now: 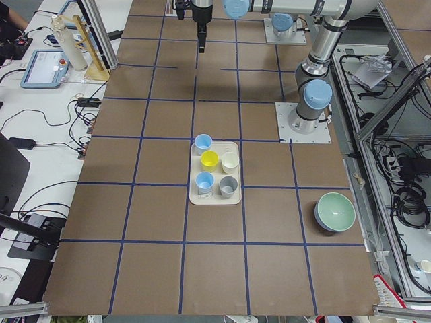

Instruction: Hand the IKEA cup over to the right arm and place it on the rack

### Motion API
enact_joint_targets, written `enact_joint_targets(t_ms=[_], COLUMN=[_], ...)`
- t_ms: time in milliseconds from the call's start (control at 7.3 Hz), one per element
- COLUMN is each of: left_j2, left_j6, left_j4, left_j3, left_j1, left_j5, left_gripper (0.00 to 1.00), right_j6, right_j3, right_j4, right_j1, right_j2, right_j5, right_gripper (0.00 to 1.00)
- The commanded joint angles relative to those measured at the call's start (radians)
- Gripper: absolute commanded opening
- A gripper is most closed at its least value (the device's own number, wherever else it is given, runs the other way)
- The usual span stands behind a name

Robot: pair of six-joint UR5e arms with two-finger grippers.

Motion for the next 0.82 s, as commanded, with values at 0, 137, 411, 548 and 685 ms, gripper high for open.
enact_joint_targets(t_ms=[0, 137, 411, 548, 685], left_j2=[0.000, -0.002, -0.002, -0.002, -0.002], left_j6=[0.001, 0.001, 0.001, 0.001, 0.001], left_j4=[0.000, 0.000, 0.000, 0.000, 0.000], left_j3=[0.000, 0.000, 0.000, 0.000, 0.000], left_j1=[0.000, 0.000, 0.000, 0.001, 0.001], left_j5=[0.000, 0.000, 0.000, 0.000, 0.000], left_gripper=[1.00, 1.00, 1.00, 1.00, 1.00], right_j6=[0.130, 0.135, 0.181, 0.174, 0.186], right_j3=[0.012, 0.012, 0.010, 0.010, 0.012], right_j4=[0.058, 0.058, 0.063, 0.087, 0.089], right_j1=[0.147, 0.226, 0.285, 0.285, 0.285], right_j2=[-0.054, -0.059, -0.068, -0.085, -0.094], right_j5=[-0.026, -0.034, -0.026, -0.023, -0.026], right_gripper=[1.00, 1.00, 1.00, 1.00, 1.00])
